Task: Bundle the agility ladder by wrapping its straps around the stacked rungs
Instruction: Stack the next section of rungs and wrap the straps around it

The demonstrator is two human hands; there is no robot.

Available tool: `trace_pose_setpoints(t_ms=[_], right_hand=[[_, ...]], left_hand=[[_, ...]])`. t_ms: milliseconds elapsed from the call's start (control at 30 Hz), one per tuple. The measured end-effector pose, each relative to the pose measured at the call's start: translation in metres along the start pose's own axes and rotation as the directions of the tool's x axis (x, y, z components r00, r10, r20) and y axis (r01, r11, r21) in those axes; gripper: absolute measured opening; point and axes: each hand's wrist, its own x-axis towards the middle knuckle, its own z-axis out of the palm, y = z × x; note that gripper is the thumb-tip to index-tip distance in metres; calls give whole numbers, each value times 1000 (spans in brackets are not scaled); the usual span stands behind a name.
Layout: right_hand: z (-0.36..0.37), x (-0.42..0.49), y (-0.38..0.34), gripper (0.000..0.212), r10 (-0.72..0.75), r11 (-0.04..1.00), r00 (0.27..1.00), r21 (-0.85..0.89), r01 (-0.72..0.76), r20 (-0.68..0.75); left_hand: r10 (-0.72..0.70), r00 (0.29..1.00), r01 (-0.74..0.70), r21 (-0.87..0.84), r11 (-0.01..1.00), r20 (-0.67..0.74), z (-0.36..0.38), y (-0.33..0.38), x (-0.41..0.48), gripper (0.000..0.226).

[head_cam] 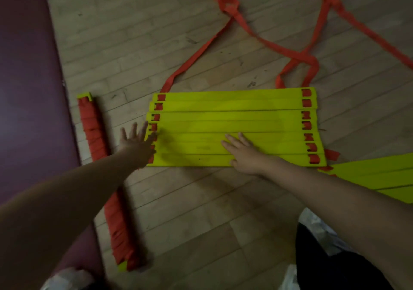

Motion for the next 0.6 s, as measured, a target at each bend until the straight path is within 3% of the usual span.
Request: trace_pose_setpoints(t_ms=[100,200,300,467,600], right_hand=[[-6,13,-11,63,-38,994,998,103,43,-59],[-9,11,-8,52,26,946,971,319,53,-238],[-2,-1,3,56,112,974,939,224,-39,-324],[14,-24,27,63,186,982,902,113,-154,-390],[22,-38,50,65,192,981,905,110,-162,-379]], left_hand=[[141,989,-143,-51,988,-38,0,-4,-10,68],[311,943,-322,-84,943,-119,-4,15,-20,65],[359,906,-389,-109,915,-222,-1,47,-21,61],[335,878,-363,-20,931,-342,3,93,-9,68],[381,859,-344,165,924,-341,4,106,4,49]])
